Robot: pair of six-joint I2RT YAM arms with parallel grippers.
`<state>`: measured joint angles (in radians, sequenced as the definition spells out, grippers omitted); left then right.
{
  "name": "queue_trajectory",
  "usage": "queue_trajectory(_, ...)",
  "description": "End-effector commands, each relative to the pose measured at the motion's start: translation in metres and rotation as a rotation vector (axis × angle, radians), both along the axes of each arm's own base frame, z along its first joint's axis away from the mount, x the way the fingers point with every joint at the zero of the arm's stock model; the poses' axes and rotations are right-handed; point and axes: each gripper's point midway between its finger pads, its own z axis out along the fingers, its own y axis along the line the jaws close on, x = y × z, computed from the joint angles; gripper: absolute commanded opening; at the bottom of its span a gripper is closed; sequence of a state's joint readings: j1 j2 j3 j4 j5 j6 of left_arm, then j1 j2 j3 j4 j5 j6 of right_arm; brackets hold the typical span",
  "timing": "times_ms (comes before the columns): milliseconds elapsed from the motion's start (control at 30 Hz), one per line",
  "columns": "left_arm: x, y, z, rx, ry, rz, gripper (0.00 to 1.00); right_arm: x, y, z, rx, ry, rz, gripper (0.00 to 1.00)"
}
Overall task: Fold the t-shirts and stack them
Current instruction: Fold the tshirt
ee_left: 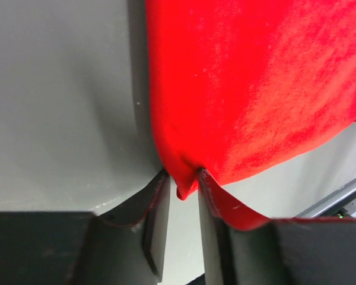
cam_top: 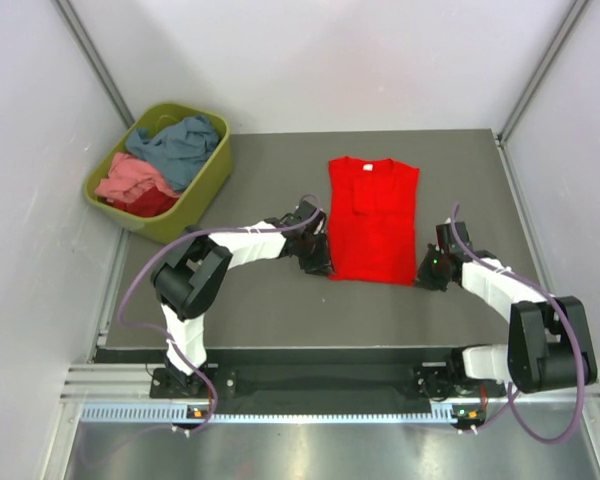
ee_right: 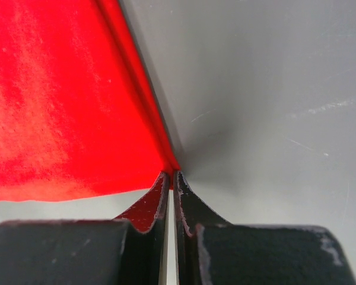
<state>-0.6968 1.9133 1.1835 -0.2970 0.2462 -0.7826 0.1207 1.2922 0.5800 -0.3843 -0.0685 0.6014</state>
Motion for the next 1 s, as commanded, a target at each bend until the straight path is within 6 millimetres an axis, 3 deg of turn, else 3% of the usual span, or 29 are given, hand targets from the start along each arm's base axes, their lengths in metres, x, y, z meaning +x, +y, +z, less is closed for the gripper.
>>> queue_trajectory(0,-0.003,0.023,-0.003,0.106,0.0,0.037,0.33,-0.002,-0.015,-0.003,-0.065,-0.015,-0.01,0.0)
queue_trajectory(267,-0.017,0.009,-0.012,0.006,0.074,0.037,0.34,-0.007,-0.013,-0.007,-0.058,-0.008,0.003,0.0)
queue_trajectory(400,-0.019,0.013,-0.021,0.025,0.086,0.049,0.27,-0.009,-0.013,-0.009,-0.059,-0.004,0.008,0.0)
queue_trajectory(500,-0.019,0.013,-0.018,0.024,0.086,0.051,0.03,-0.009,-0.012,-0.006,-0.053,-0.008,0.014,0.0)
queue_trajectory(533,-0.02,0.014,-0.016,0.026,0.087,0.051,0.0,-0.01,-0.012,-0.002,-0.052,0.001,0.014,0.0)
queue_trajectory(700,-0.02,0.009,0.023,0.04,-0.001,0.045,0.0,-0.011,-0.016,0.034,-0.06,-0.069,-0.019,0.0)
queue_trajectory(967,-0.042,-0.003,0.074,0.079,-0.111,0.013,0.0,-0.031,-0.016,0.079,-0.029,-0.184,-0.027,0.0)
